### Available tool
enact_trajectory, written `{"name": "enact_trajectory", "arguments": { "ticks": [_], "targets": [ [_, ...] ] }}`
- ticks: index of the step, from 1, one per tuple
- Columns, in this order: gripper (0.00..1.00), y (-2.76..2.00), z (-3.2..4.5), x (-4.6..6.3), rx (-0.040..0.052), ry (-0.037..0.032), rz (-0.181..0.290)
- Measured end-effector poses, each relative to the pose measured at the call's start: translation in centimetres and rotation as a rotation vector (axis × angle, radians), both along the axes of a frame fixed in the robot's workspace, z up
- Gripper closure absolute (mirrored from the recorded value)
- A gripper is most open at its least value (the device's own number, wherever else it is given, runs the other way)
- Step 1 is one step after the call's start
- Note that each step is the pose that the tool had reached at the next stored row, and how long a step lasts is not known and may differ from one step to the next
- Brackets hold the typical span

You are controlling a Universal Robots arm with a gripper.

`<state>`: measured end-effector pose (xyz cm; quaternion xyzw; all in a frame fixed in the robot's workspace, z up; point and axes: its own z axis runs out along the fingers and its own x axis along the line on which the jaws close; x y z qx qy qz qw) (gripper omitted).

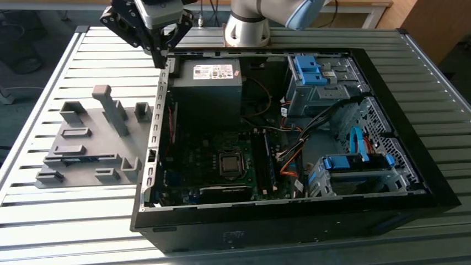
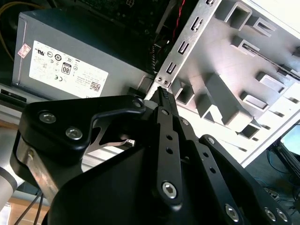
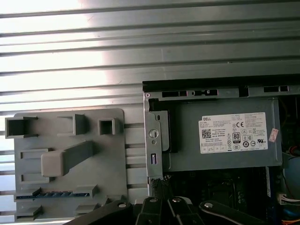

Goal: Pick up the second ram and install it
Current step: 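Reach for the second ram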

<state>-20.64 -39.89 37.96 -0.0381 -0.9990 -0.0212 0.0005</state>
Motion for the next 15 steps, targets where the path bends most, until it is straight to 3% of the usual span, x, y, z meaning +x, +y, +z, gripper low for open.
{"name": "enact_trajectory", "arguments": {
  "ticks": [15],
  "targets": [
    [0.89,0.0,-0.05,-0.44,0.0001,0.0003,0.0]
  ]
}}
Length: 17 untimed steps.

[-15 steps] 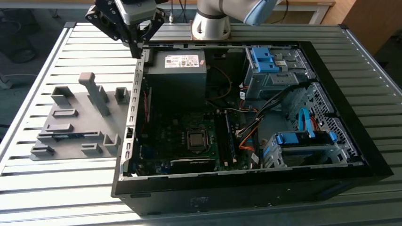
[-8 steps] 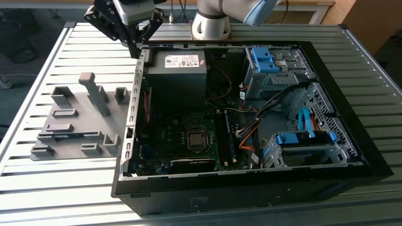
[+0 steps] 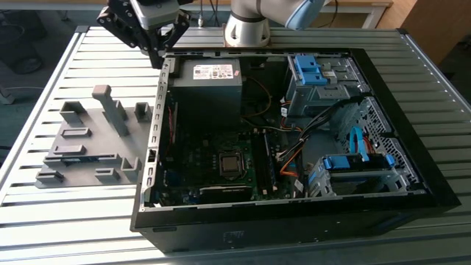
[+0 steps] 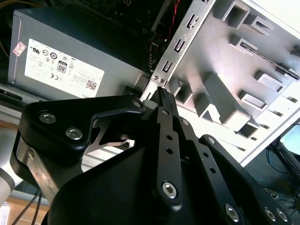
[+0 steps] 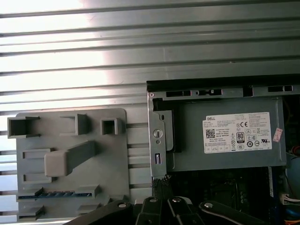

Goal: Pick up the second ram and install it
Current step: 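Reach for the second ram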

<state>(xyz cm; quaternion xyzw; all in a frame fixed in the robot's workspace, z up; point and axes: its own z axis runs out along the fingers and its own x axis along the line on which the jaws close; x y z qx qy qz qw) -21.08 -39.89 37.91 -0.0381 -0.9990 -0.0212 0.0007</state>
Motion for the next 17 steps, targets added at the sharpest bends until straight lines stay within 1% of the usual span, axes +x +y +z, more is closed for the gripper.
{"name": "enact_trajectory", "arguments": {
  "ticks": [17],
  "targets": [
    [0.89,0.0,-0.07,-0.52,0.0,0.0018,0.0]
  ]
}}
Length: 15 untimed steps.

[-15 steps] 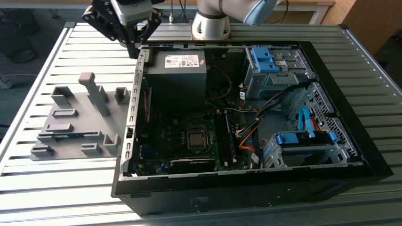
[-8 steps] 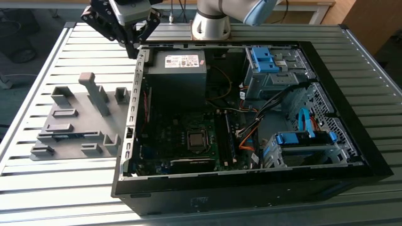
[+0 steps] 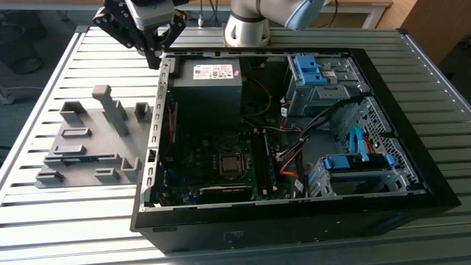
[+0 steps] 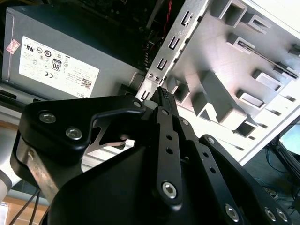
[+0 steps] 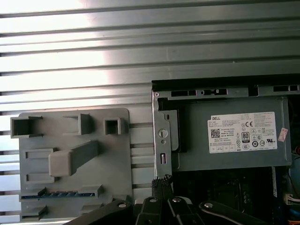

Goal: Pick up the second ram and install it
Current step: 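Reach for the second ram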

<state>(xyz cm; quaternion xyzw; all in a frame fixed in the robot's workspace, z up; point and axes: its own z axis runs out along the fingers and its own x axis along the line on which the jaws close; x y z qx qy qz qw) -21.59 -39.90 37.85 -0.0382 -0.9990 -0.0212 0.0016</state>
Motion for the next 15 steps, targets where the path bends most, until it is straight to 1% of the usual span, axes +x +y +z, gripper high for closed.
{"name": "enact_trajectory", "arguments": {
  "ticks": [15],
  "targets": [
    [0.89,0.0,-0.04,-0.84,-0.0001,0.0004,0.0]
  ]
}}
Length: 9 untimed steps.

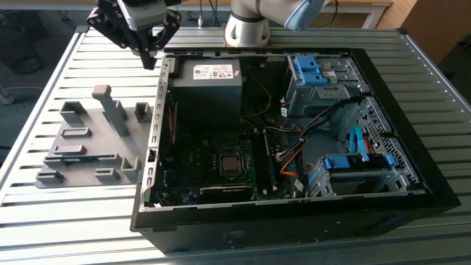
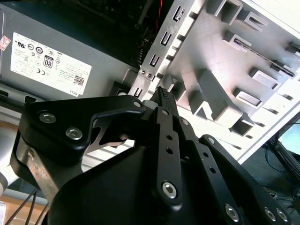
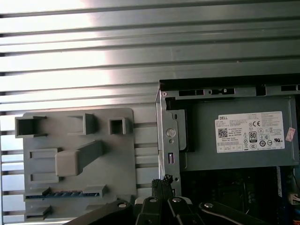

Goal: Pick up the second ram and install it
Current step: 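Reach for the second ram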

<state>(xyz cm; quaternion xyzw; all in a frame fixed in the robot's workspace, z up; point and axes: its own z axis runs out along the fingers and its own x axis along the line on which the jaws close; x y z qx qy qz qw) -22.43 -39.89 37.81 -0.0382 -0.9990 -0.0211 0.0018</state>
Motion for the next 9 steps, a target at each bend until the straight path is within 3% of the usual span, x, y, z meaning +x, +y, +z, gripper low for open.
{"name": "enact_trajectory", "arguments": {
  "ticks": [9],
  "targets": [
    [0.89,0.0,-0.02,-0.7,0.0001,0.0,0.0]
  ]
}}
